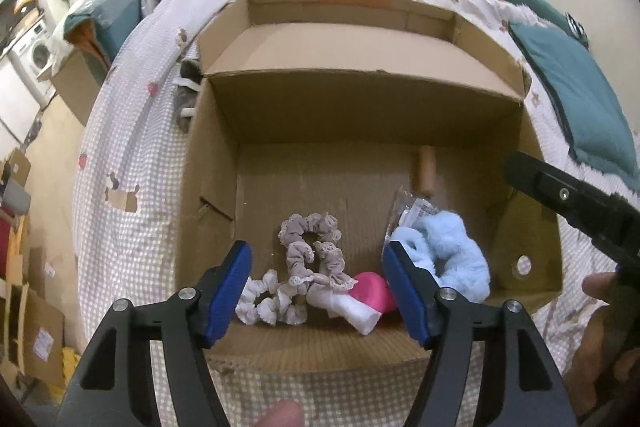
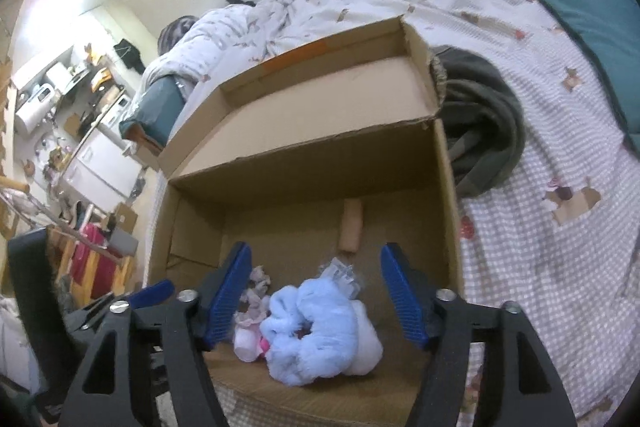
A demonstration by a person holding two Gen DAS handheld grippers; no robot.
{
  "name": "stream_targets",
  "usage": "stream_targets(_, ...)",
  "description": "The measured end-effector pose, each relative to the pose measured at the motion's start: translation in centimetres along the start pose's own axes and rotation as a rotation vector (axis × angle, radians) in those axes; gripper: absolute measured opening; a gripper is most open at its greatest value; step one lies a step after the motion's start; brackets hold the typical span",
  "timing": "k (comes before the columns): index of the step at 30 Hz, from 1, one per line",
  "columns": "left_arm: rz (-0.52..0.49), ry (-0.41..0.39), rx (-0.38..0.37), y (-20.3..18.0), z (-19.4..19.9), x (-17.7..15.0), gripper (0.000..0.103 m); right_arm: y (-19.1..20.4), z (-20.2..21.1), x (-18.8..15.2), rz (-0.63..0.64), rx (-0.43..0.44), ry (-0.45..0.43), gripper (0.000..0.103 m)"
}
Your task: Organize soft objects
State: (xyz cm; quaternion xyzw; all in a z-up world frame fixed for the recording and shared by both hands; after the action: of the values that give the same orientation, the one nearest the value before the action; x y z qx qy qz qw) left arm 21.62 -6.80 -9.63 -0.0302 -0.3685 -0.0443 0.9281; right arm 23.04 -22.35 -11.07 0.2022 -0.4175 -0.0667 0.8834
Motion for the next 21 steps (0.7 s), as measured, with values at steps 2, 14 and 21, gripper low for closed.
stream_targets(2,0.026,-0.007,-0.010,0.6,0.6,0.2,0.066,-0.1,0.5,0.2,0.004,-0.011,-0.022,0.089)
stream_targets(14,0.145,-0.145,-0.081,2.8,6.1,1.9,0.099,0.6,5.6,1.2,0.028,-0.055,-0.139,0.103)
stream_targets(21,0.133,-0.247,-0.059,3.9,9.9,1.4,0.102,2.1,9.2,0.5,0.120,-0.096,-0.179,0.103)
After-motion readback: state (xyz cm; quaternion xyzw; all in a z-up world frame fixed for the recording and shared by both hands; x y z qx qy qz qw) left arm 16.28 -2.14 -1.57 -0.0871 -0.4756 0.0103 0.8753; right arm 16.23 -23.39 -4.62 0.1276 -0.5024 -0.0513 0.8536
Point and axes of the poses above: each gripper's, at about its wrist camera, not at the fingertips, and z roughly against the way its jaws point, y to its left, x to its top, the point moved 6 cm from there along -z, roughly the way its jaws point, and after that the axes turned 14 degrees about -y, right-handed, at the moved point
